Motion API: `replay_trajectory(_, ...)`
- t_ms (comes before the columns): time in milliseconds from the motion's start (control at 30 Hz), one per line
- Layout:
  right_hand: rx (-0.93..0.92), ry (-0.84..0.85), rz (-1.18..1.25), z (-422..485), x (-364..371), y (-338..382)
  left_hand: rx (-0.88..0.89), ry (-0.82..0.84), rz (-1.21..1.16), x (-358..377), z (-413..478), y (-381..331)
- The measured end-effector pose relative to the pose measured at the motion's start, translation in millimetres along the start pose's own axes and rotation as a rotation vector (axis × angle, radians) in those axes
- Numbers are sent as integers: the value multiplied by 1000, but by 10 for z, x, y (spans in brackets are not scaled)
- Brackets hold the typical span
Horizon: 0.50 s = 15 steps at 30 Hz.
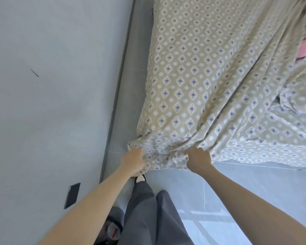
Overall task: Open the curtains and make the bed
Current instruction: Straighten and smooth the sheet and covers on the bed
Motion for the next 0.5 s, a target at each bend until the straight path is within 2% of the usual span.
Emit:
replay_trajectory(233, 81, -80, 152, -457, -603, -499, 104, -91, -181, -831, -182, -733)
replay_trajectory(500, 262, -251, 462, -1159, -1313, -1512, 345, -81, -230, -1720, -582, -2198)
Point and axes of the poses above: each hand's wrist, its own z-axis towards the middle knuckle, its own x-axis out of the palm, y = z × x, the point moved 8 cm from there along z, towards the middle knuckle, and after that the axes turned 4 degrees about y, right-handed, at the moved point
